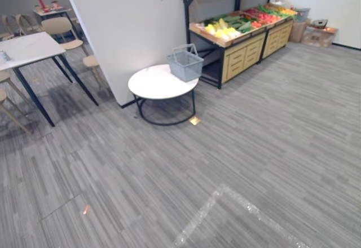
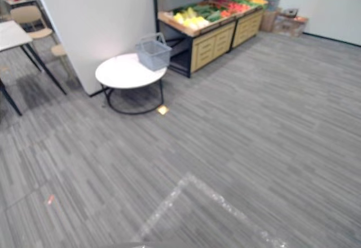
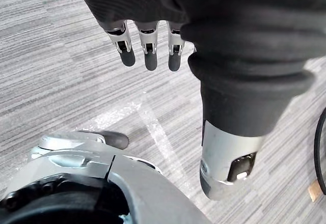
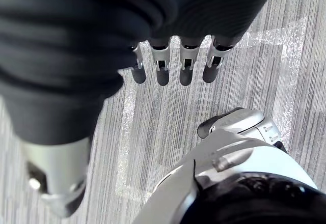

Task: Pick vegetable in the basket

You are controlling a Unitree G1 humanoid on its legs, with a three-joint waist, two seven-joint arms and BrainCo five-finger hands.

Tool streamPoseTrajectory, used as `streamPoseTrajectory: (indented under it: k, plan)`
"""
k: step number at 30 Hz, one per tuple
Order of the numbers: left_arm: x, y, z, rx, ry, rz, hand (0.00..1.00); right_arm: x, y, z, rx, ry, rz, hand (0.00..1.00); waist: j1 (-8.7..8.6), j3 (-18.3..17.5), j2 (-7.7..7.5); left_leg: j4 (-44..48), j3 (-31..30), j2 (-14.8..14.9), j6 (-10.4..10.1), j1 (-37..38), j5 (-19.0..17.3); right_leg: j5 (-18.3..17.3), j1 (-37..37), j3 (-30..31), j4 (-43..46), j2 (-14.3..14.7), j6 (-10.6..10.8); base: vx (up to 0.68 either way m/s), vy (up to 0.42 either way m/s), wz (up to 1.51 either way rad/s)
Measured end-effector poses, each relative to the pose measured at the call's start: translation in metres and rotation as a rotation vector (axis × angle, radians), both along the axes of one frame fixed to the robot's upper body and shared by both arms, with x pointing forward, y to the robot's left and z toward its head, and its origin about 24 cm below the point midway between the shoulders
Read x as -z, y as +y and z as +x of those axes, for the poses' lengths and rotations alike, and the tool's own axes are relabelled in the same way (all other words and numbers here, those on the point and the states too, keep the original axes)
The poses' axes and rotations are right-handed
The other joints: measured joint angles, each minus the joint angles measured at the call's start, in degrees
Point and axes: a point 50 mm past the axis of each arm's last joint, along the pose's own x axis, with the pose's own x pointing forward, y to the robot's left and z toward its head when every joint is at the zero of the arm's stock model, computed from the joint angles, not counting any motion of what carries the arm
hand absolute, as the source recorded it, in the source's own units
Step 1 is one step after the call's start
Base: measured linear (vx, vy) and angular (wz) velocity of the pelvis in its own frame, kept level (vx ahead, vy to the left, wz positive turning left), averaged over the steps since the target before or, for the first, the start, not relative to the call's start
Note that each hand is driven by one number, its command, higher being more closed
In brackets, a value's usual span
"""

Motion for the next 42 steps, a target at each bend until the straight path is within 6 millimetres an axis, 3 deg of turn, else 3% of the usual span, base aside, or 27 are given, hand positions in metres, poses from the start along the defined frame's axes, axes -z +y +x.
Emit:
streamPoseTrajectory:
  k: [3,4,14,19,31,35,38,40,42]
  plan:
    - [0.001,0.0,-0.004,0.001,0.014,-0.006,0.0,0.0,0.0,0.004,-0.001,-0.007,0.001,0.0,-0.61,-0.4,-0.47,0.0,0.7,0.3,1.1,0.3,0.7,0.9,0.4,-0.6,-0.7,0.2,-0.3,0.2,-0.013,-0.02]
    - [0.001,0.001,-0.001,0.004,0.012,-0.007,0.0,0.0,0.001,0.008,0.004,-0.016,0.002,0.0,-0.67,-0.3,0.01,0.2,0.7,0.2,1.1,0.4,0.7,1.0,1.0,-1.0,-1.2,0.3,-0.4,0.23,-0.011,0.07]
    - [0.001,0.002,0.004,0.01,0.003,0.004,0.0,0.0,0.003,0.031,0.019,-0.069,0.008,0.0,-0.68,0.7,-0.48,0.4,1.0,0.5,0.8,2.2,0.5,1.0,3.1,-1.7,-1.8,0.4,-0.4,0.07,-0.028,0.01]
    - [0.001,0.0,0.009,0.016,-0.008,0.001,0.0,0.0,0.003,0.034,0.013,-0.068,-0.004,0.0,-0.69,1.8,-0.54,0.0,0.9,0.5,0.8,1.8,0.3,0.9,2.8,-2.0,-2.1,0.4,-0.4,-0.12,-0.019,0.01]
    - [0.001,0.0,0.012,0.044,-0.006,0.023,0.0,0.0,0.001,0.013,0.028,-0.01,-0.033,0.0,-0.74,1.7,-0.6,0.0,1.4,0.7,0.8,-0.9,0.1,1.0,0.6,-3.2,-3.0,0.1,0.3,-0.05,0.002,-0.02]
    - [0.0,0.0,0.012,0.028,-0.006,0.027,0.0,0.0,0.001,0.016,0.062,-0.021,-0.035,0.0,-0.69,1.4,-0.27,0.0,1.8,0.8,0.7,-1.3,0.0,1.2,-0.2,-3.3,-2.2,0.1,-0.1,0.15,0.002,-0.01]
    - [0.0,0.002,0.015,-0.003,-0.017,0.034,0.0,-0.001,0.001,0.032,0.056,-0.057,-0.04,0.0,-0.71,1.9,-0.34,0.4,2.4,1.3,0.2,-1.4,-0.4,-0.1,-1.7,-3.1,0.0,0.4,-1.1,0.16,-0.023,-0.09]
    - [-0.001,0.004,0.023,-0.016,-0.038,0.043,0.0,-0.002,0.003,0.042,0.052,-0.087,-0.044,0.0,-0.75,2.4,-0.79,3.4,2.4,1.7,-0.1,-3.1,-2.1,-1.6,-2.9,-3.0,2.3,0.3,-1.6,0.12,-0.052,0.01]
    - [-0.004,0.009,0.03,-0.056,-0.076,0.056,0.0,-0.002,0.009,0.052,0.057,-0.111,-0.029,0.0,-0.48,4.5,-2.18,17.9,2.6,3.1,-1.5,-8.4,-6.7,-3.3,-2.5,-2.7,4.1,0.0,-2.4,0.08,-0.113,-0.03]
